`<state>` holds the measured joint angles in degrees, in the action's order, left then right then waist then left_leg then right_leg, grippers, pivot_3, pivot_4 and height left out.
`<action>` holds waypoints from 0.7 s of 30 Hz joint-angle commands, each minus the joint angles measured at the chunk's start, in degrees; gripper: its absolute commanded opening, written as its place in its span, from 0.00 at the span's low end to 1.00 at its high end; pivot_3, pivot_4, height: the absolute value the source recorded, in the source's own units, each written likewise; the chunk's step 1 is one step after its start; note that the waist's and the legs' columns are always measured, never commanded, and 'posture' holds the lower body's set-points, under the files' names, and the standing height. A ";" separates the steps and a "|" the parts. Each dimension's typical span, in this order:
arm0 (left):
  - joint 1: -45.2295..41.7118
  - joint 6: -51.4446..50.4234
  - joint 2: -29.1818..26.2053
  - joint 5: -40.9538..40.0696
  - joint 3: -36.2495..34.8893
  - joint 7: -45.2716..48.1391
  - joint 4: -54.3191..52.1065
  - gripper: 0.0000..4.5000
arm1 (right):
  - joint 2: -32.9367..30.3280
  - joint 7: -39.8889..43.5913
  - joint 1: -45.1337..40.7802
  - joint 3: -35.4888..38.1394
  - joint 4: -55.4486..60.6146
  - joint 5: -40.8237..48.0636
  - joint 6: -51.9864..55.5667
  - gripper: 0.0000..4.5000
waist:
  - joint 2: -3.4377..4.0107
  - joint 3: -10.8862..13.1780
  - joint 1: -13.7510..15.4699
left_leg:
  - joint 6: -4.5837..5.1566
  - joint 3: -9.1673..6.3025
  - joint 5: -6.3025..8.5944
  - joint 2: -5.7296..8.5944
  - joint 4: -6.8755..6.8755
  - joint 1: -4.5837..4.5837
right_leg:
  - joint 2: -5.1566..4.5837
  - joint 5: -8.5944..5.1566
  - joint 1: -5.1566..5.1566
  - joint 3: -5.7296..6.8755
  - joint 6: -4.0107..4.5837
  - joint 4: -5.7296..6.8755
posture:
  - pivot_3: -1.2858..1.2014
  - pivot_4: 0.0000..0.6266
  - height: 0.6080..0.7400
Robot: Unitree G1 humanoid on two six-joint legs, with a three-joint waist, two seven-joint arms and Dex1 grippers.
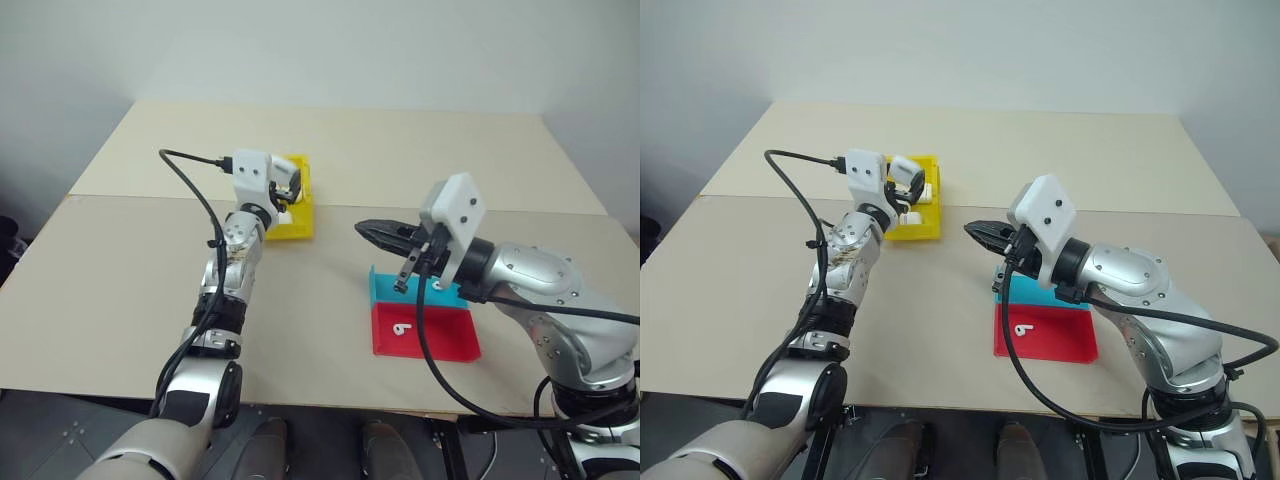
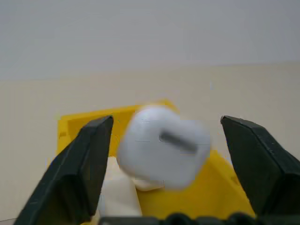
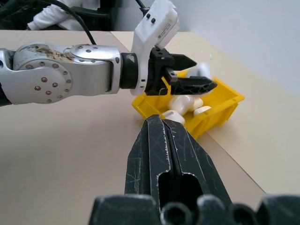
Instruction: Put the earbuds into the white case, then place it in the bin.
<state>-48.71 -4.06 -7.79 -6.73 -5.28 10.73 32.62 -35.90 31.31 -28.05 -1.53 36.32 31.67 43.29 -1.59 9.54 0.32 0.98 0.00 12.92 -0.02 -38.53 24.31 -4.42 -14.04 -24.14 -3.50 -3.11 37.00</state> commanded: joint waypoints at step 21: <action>45.81 -33.17 -34.27 -27.75 -13.71 28.05 -71.78 0.99 | -1.73 4.23 16.02 7.39 -0.58 0.39 -6.40 0.00 | 0.05 -0.04 -1.25 | -0.03 0.07 -0.02 -0.37 0.12 -0.29 | 0.07 -0.02 0.17 -0.08 0.06 0.05 | 0.52 0.24 1.00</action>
<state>-3.44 -36.18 -41.12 -32.06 -15.95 38.37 -35.42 -36.89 34.27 -12.07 3.66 34.43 30.70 38.53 -1.54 9.50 -0.93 0.94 0.09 12.91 -0.39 -38.41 24.01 -4.35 -14.07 -23.96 -3.58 -3.05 37.05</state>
